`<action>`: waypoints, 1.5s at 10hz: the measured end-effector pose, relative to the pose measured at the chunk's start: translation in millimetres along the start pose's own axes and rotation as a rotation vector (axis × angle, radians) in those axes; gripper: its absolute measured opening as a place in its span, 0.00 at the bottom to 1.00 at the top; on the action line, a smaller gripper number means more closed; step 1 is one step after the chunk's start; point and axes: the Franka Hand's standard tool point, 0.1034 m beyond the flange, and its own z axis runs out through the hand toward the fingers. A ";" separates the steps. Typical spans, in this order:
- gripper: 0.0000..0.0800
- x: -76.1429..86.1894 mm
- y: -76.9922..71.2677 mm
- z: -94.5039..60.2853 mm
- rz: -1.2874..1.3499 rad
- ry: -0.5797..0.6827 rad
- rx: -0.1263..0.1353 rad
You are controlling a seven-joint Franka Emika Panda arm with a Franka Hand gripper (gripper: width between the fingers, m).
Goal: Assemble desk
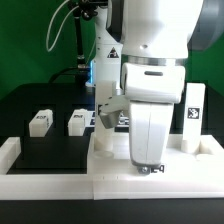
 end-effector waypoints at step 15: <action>0.81 -43.9 7.7 -69.8 0.074 -0.036 0.035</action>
Offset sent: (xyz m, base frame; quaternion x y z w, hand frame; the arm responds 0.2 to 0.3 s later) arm 0.0000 0.0000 0.0000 0.0000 0.0000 0.0000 1.0000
